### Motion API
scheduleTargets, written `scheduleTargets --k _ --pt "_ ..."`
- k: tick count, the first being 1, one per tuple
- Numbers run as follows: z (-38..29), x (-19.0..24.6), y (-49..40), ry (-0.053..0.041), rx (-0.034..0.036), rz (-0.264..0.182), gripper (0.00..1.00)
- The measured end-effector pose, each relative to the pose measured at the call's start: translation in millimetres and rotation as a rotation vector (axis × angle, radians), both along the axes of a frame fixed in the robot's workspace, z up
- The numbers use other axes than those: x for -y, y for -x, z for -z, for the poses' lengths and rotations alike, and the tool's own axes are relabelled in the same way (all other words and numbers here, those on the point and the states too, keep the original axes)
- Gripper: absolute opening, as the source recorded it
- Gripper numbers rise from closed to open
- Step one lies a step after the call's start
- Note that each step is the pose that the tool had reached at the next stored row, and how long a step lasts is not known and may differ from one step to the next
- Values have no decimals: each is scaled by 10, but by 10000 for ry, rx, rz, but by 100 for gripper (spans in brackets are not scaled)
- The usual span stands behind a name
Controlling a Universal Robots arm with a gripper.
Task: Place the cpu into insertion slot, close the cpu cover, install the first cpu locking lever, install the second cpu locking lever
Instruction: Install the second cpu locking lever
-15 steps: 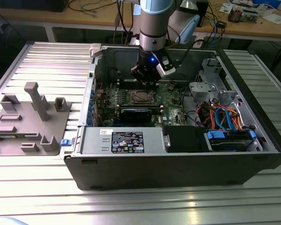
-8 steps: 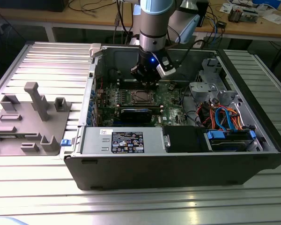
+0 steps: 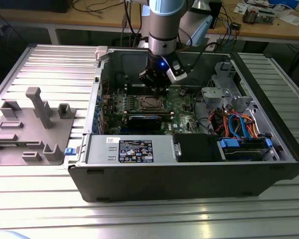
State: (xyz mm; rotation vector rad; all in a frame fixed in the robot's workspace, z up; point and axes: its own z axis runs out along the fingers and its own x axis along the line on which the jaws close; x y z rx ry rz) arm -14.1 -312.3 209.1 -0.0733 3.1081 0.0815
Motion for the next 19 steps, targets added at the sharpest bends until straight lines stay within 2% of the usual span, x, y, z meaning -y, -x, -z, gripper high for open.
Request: scheduleTargets --k 4,5,7,8,9,11,16,19 --pt "-13 8 0 7 0 2 11" --pt "-28 8 0 16 0 0 11" --pt "-98 8 0 64 0 0 11" --pt "-105 7 0 109 1 2 11" --pt "-105 8 0 216 1 2 11" --pt "-105 8 -1 292 0 -1 11" --pt "-105 15 0 315 1 1 11" --pt "-105 52 0 318 0 1 11"
